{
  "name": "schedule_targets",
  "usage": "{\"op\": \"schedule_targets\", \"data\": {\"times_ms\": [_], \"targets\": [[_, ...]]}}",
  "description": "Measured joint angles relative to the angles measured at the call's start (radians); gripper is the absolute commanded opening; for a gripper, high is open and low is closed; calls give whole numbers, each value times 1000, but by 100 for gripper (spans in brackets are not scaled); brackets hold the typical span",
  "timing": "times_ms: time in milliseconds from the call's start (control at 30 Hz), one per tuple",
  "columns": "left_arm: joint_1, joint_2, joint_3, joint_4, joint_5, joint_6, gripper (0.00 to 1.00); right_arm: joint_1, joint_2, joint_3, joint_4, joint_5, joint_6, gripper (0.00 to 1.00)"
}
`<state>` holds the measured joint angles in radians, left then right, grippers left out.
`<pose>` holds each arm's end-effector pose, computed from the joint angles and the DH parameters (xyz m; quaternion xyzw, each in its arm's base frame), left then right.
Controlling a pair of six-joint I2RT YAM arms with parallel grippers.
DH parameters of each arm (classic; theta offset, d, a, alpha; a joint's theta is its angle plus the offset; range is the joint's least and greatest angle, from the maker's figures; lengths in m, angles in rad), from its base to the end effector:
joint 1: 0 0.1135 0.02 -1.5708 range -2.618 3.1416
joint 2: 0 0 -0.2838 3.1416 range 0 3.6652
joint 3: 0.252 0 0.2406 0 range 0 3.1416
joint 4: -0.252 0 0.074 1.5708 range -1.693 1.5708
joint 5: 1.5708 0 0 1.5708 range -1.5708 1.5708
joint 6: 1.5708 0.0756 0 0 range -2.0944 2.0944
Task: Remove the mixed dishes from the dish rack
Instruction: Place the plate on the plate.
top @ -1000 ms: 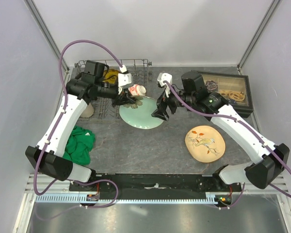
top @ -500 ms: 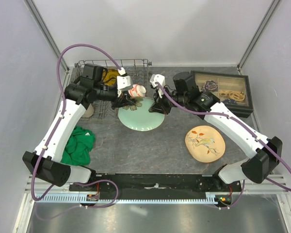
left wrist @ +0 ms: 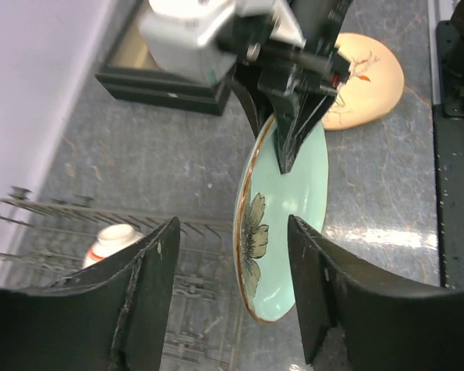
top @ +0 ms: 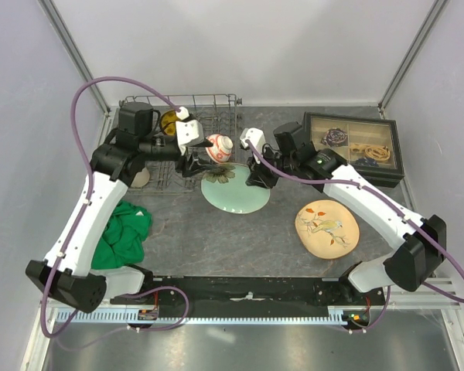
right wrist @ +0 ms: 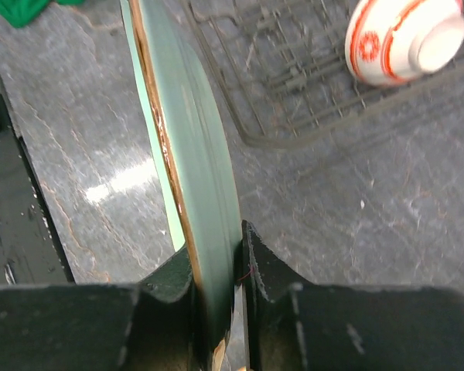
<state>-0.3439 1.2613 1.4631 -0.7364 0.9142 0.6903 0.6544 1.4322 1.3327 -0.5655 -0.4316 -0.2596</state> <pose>0.2182 -0.1417 0.4281 0.5754 0.5696 -0.3011 0.5038 0.2433 0.2265 0.3431 -0.4716 0.7469 0.2726 0.3814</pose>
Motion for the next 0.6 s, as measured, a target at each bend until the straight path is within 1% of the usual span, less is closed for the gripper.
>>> {"op": "schedule_targets", "data": {"times_ms": [133, 200, 367, 500, 600], "targets": [[-1, -51, -29, 47, -16, -2, 76, -38, -10, -30, -19, 8, -3, 0], [0, -71, -53, 60, -27, -2, 77, -82, -26, -48, -30, -2, -3, 0], [0, -114, -149, 75, -65, 2, 78, -272, -86, -108, -62, -35, -18, 0], [0, -132, -231, 80, -79, 13, 81, -419, -116, -146, -127, -68, -63, 0], [0, -132, -274, 80, -93, 23, 82, -528, -121, -171, -202, -135, -113, 0]]}}
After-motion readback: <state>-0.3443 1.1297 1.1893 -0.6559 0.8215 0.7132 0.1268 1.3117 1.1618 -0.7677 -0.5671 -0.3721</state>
